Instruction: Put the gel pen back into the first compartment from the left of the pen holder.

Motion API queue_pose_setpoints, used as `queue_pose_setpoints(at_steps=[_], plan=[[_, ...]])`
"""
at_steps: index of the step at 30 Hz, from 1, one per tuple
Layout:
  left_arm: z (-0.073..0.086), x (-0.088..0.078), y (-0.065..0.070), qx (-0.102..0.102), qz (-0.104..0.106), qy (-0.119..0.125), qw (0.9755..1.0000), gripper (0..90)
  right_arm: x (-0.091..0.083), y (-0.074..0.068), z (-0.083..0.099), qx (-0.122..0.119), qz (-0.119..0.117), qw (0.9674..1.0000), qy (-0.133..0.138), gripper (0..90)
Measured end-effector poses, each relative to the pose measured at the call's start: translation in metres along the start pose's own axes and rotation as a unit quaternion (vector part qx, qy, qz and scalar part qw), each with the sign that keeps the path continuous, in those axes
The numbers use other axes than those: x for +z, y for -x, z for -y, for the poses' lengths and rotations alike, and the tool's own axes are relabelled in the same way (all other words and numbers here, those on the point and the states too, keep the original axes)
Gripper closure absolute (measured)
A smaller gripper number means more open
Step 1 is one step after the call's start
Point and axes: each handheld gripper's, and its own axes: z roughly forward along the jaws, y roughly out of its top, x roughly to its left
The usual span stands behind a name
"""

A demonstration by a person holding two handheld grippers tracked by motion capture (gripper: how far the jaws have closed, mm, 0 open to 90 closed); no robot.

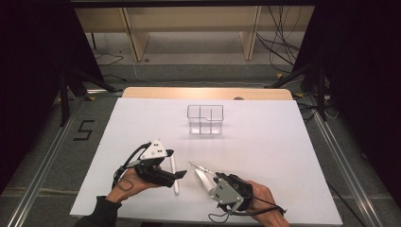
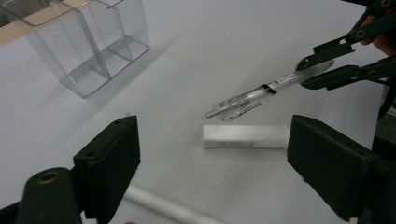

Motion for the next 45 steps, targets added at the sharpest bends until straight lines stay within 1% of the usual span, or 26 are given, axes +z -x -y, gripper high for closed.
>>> queue_pose_setpoints(at_steps=[2,4,5,6,8,9,11,13,14,15,16,18,19,21,24,27,29,30,33,35,36,37,40,41,42,45], plan=[[-0.006,0.004,0.002,0.012,0.010,-0.013,0.9998,16.8,-0.001,-0.003,-0.001,-0.018,0.005,0.9998,0.001,80.5],[-0.010,0.009,0.005,0.028,0.016,-0.026,0.9991,17.0,-0.003,-0.006,-0.003,-0.048,0.007,0.9988,-0.004,80.5],[-0.011,0.012,0.006,0.035,0.020,-0.035,0.9986,17.1,-0.003,-0.008,-0.004,-0.064,0.010,0.9979,0.000,80.6],[-0.012,0.014,0.007,0.041,0.023,-0.045,0.9979,18.0,-0.003,-0.011,-0.005,-0.067,0.014,0.9976,-0.002,80.5],[-0.013,0.018,0.011,0.053,0.031,-0.061,0.9963,18.8,-0.002,-0.013,-0.007,-0.093,0.015,0.9956,-0.004,80.6],[-0.013,0.019,0.012,0.057,0.035,-0.066,0.9956,18.9,-0.001,-0.015,-0.008,-0.101,0.019,0.9947,0.000,80.6],[-0.015,0.022,0.014,0.066,0.041,-0.078,0.9939,19.5,0.000,-0.018,-0.008,-0.103,0.019,0.9945,0.001,80.6],[-0.015,0.026,0.016,0.076,0.043,-0.092,0.9920,19.6,0.000,-0.019,-0.009,-0.121,0.017,0.9925,0.003,80.6],[-0.015,0.028,0.016,0.080,0.045,-0.099,0.9908,20.0,0.000,-0.022,-0.009,-0.120,0.015,0.9926,0.003,80.6],[-0.015,0.030,0.016,0.083,0.048,-0.106,0.9897,20.0,0.000,-0.021,-0.009,-0.136,0.009,0.9906,0.005,80.5],[-0.016,0.032,0.017,0.086,0.050,-0.111,0.9888,20.1,0.000,-0.023,-0.010,-0.135,0.016,0.9907,0.006,80.6],[-0.016,0.036,0.019,0.091,0.059,-0.120,0.9868,20.5,0.001,-0.024,-0.010,-0.149,0.009,0.9888,0.004,80.5],[-0.017,0.036,0.019,0.098,0.062,-0.124,0.9855,21.8,0.002,-0.024,-0.010,-0.157,0.011,0.9874,0.009,80.5],[-0.017,0.038,0.021,0.105,0.064,-0.131,0.9837,23.5,0.002,-0.026,-0.011,-0.158,0.007,0.9873,0.008,80.6],[-0.018,0.042,0.024,0.115,0.074,-0.147,0.9796,25.0,0.003,-0.027,-0.011,-0.172,0.004,0.9850,0.009,80.5],[-0.018,0.045,0.027,0.130,0.082,-0.161,0.9750,27.1,0.003,-0.028,-0.011,-0.178,0.004,0.9840,0.009,80.5],[-0.018,0.046,0.029,0.138,0.084,-0.165,0.9729,29.0,0.004,-0.028,-0.012,-0.180,-0.002,0.9835,0.013,80.5],[-0.018,0.046,0.030,0.142,0.086,-0.166,0.9720,30.3,0.004,-0.028,-0.012,-0.186,-0.004,0.9825,0.012,80.5],[-0.018,0.047,0.032,0.153,0.092,-0.171,0.9691,34.0,0.004,-0.028,-0.012,-0.186,-0.004,0.9825,0.013,80.5],[-0.018,0.049,0.033,0.161,0.094,-0.178,0.9663,37.1,0.003,-0.029,-0.012,-0.187,-0.005,0.9823,0.012,80.6],[-0.017,0.050,0.033,0.162,0.093,-0.178,0.9662,38.2,0.003,-0.030,-0.012,-0.182,-0.006,0.9832,0.013,80.5],[-0.017,0.051,0.033,0.165,0.093,-0.181,0.9651,39.4,0.003,-0.030,-0.012,-0.186,-0.008,0.9824,0.013,80.5],[-0.018,0.051,0.034,0.171,0.097,-0.184,0.9632,43.2,0.004,-0.031,-0.012,-0.187,-0.007,0.9822,0.013,80.5],[-0.019,0.052,0.034,0.176,0.099,-0.186,0.9615,44.5,0.004,-0.030,-0.012,-0.196,-0.009,0.9804,0.014,80.5],[-0.019,0.052,0.034,0.178,0.099,-0.188,0.9608,46.0,0.004,-0.031,-0.012,-0.196,-0.011,0.9805,0.013,80.5],[-0.021,0.054,0.036,0.189,0.106,-0.199,0.9556,49.8,0.004,-0.031,-0.012,-0.201,-0.010,0.9794,0.014,80.5]])
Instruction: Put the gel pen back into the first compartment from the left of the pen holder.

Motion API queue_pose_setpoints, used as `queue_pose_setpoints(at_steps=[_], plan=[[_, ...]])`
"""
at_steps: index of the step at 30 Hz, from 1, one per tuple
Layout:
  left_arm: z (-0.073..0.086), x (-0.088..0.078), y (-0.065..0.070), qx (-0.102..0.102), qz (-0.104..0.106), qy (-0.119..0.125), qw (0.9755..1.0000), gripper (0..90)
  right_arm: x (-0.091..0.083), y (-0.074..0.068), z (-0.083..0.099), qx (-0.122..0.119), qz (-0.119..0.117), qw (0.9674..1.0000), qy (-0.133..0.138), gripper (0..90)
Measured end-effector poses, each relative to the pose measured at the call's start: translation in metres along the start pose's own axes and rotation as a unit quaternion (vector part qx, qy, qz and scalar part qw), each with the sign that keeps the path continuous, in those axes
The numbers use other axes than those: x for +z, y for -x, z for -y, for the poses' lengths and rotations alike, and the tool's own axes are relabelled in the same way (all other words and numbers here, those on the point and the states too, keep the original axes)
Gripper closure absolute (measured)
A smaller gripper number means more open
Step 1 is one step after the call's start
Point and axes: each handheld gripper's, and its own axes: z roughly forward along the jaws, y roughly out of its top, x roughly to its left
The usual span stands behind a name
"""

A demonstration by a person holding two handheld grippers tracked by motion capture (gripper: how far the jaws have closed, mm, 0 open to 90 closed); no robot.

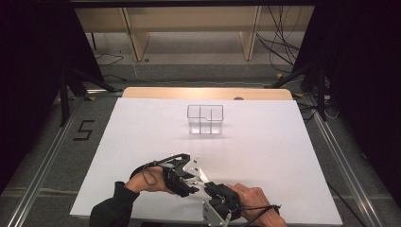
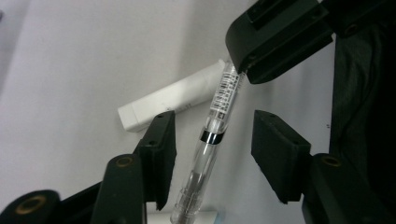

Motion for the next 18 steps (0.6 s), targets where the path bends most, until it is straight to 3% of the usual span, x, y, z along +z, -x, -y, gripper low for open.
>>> queue_pose_setpoints(at_steps=[2,10,18], plan=[[-0.0010,0.0017,0.0006,0.013,0.006,-0.010,0.9999,51.7,0.0001,-0.0013,-0.0002,0.009,-0.001,1.0000,0.002,80.5],[-0.0041,0.0081,0.0032,0.025,0.010,-0.025,0.9993,61.0,0.0008,-0.0042,-0.0013,0.008,0.000,1.0000,0.005,80.6],[-0.0069,0.0108,0.0040,0.043,0.018,-0.037,0.9982,66.8,0.0004,-0.0049,-0.0020,-0.012,-0.007,0.9999,0.003,80.6]])
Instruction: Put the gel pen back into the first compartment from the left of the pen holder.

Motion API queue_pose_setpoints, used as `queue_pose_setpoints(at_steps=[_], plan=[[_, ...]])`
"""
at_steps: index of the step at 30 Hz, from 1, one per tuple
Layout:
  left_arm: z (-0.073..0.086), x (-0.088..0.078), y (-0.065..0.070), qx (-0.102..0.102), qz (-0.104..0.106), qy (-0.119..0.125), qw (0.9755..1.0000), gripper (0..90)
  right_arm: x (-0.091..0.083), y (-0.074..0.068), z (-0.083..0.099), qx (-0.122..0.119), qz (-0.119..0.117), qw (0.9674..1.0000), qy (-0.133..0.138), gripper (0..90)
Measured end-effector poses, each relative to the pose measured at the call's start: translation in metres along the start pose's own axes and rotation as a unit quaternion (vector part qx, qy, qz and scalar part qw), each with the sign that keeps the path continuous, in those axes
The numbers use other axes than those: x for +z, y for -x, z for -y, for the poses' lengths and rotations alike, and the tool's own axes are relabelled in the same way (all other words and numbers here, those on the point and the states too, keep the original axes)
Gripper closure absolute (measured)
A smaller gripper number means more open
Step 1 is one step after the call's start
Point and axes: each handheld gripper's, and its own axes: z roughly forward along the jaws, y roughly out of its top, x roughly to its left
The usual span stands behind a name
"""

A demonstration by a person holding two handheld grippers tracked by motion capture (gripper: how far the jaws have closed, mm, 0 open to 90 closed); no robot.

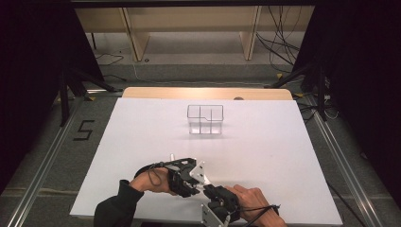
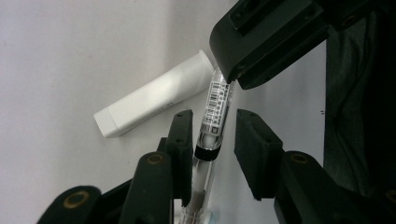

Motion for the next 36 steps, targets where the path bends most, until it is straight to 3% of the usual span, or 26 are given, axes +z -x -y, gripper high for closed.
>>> queue_pose_setpoints(at_steps=[8,9,14,16,18,25,27,32,36], plan=[[-0.002,0.003,0.000,0.012,0.005,-0.009,0.9999,68.6,0.000,-0.001,0.000,-0.009,-0.008,0.9999,0.001,80.5],[-0.002,0.004,0.000,0.015,0.008,-0.011,0.9998,68.8,0.001,0.000,0.000,-0.018,-0.008,0.9998,0.004,80.5],[-0.002,0.004,0.000,0.017,0.008,-0.010,0.9998,73.7,0.000,-0.001,0.000,-0.020,-0.010,0.9997,0.005,80.5],[-0.002,0.004,0.001,0.020,0.011,-0.012,0.9997,74.6,0.000,-0.003,-0.001,-0.010,-0.011,0.9999,0.001,80.5],[-0.001,0.005,0.001,0.026,0.015,-0.012,0.9995,75.7,0.001,-0.002,-0.001,-0.025,-0.012,0.9996,0.008,80.5],[0.000,0.006,0.002,0.031,0.023,-0.011,0.9992,78.3,0.002,-0.004,0.000,-0.026,-0.016,0.9995,0.008,79.7],[0.000,0.007,0.002,0.028,0.029,-0.007,0.9992,78.5,0.001,-0.004,0.000,-0.014,-0.021,0.9997,0.006,78.7],[0.005,0.006,0.000,0.018,0.022,-0.012,0.9995,78.7,-0.003,0.000,0.005,0.002,-0.007,1.0000,-0.002,61.5],[0.008,0.003,-0.003,0.003,0.009,-0.005,0.9999,78.7,-0.008,0.007,0.012,0.022,0.009,0.9997,0.003,54.4]])
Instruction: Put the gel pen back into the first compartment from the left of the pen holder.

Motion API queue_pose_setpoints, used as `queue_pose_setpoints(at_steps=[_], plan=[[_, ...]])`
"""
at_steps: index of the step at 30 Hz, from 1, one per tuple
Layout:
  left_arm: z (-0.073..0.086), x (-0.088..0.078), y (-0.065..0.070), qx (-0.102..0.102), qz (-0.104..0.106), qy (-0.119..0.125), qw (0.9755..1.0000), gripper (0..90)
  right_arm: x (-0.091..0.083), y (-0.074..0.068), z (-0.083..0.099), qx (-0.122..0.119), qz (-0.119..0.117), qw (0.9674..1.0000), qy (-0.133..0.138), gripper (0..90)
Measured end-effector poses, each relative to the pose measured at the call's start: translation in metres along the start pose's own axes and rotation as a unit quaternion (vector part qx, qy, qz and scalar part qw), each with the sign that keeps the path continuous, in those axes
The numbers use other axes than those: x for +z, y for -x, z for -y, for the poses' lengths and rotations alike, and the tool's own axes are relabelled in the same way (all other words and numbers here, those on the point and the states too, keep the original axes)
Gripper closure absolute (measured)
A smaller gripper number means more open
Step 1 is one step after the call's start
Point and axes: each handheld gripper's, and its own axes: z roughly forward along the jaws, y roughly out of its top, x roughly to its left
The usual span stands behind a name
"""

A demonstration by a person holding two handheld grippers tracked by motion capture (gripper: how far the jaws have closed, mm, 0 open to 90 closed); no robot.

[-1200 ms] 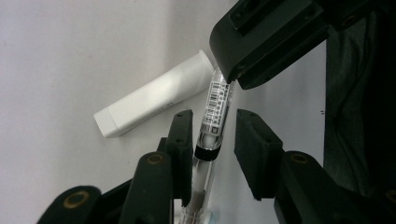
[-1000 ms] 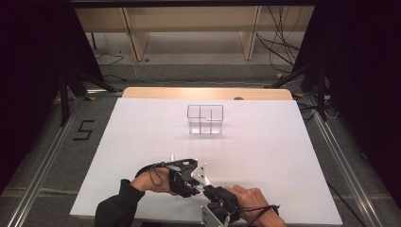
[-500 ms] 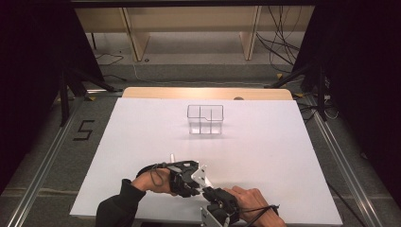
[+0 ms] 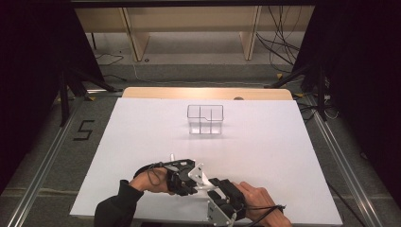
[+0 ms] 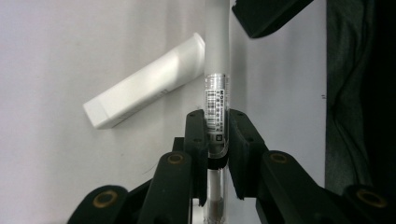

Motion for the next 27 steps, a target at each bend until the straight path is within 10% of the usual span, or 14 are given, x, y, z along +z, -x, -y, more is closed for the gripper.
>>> queue_pose_setpoints(at_steps=[5,11,21,27], plan=[[0.005,-0.002,-0.006,-0.025,-0.017,0.008,0.9995,78.7,-0.003,0.007,0.005,0.077,0.028,0.9966,0.010,47.4],[0.009,-0.007,-0.012,-0.069,-0.043,0.045,0.9957,78.6,-0.003,0.013,0.017,0.169,0.048,0.9843,0.012,40.5],[0.017,-0.016,-0.023,-0.124,-0.075,0.099,0.9845,78.6,-0.004,0.023,0.037,0.312,0.047,0.9477,0.051,39.0],[0.022,-0.023,-0.030,-0.182,-0.104,0.151,0.9660,78.6,-0.006,0.028,0.049,0.386,0.039,0.9194,0.066,36.5]])
